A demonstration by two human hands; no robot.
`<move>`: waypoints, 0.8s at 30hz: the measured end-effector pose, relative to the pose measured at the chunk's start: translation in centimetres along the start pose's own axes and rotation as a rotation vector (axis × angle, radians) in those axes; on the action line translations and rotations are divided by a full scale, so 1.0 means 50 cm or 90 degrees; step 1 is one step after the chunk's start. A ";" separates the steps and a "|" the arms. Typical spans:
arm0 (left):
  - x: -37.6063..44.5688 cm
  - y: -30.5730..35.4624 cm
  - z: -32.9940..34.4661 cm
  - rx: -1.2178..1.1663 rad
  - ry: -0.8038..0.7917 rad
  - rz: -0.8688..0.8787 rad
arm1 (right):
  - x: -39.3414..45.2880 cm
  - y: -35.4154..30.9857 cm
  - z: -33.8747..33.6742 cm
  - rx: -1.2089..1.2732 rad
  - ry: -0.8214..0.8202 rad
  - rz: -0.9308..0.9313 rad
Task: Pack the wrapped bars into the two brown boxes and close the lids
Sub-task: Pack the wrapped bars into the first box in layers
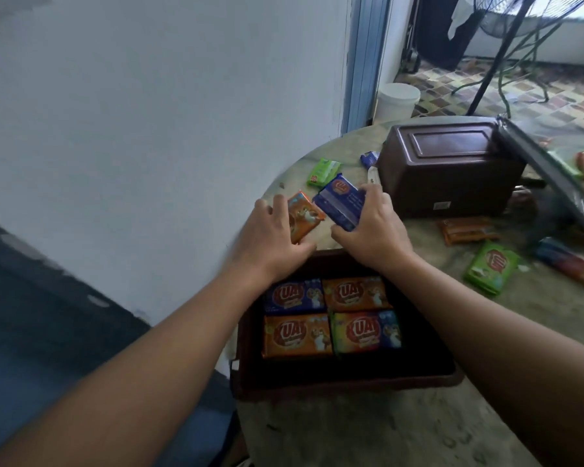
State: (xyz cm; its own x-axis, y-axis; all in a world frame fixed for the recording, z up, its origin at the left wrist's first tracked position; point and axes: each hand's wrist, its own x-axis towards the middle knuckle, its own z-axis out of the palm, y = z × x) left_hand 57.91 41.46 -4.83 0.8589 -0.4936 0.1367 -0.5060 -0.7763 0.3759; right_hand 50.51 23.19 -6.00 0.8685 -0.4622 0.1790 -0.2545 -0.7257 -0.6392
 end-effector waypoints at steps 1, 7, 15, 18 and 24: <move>-0.026 -0.005 0.000 -0.007 0.001 0.005 | -0.023 0.006 -0.008 0.007 0.007 -0.021; -0.157 -0.043 0.017 -0.079 -0.067 0.053 | -0.140 0.069 -0.045 -0.017 -0.072 -0.079; -0.187 -0.046 0.038 0.076 -0.075 0.132 | -0.170 0.090 -0.049 -0.250 -0.167 -0.208; -0.182 -0.052 0.045 0.131 -0.075 0.171 | -0.167 0.093 -0.049 -0.247 -0.185 -0.202; -0.178 -0.060 0.053 0.197 -0.082 0.183 | -0.170 0.089 -0.049 -0.214 -0.172 -0.183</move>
State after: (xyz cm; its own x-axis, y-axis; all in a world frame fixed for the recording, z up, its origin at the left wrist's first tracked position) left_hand 51.58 47.11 -9.60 0.6728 -0.7362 0.0728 -0.7396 -0.6716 0.0441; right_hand 40.96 22.62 -8.53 0.9910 -0.1040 0.0848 -0.0732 -0.9485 -0.3081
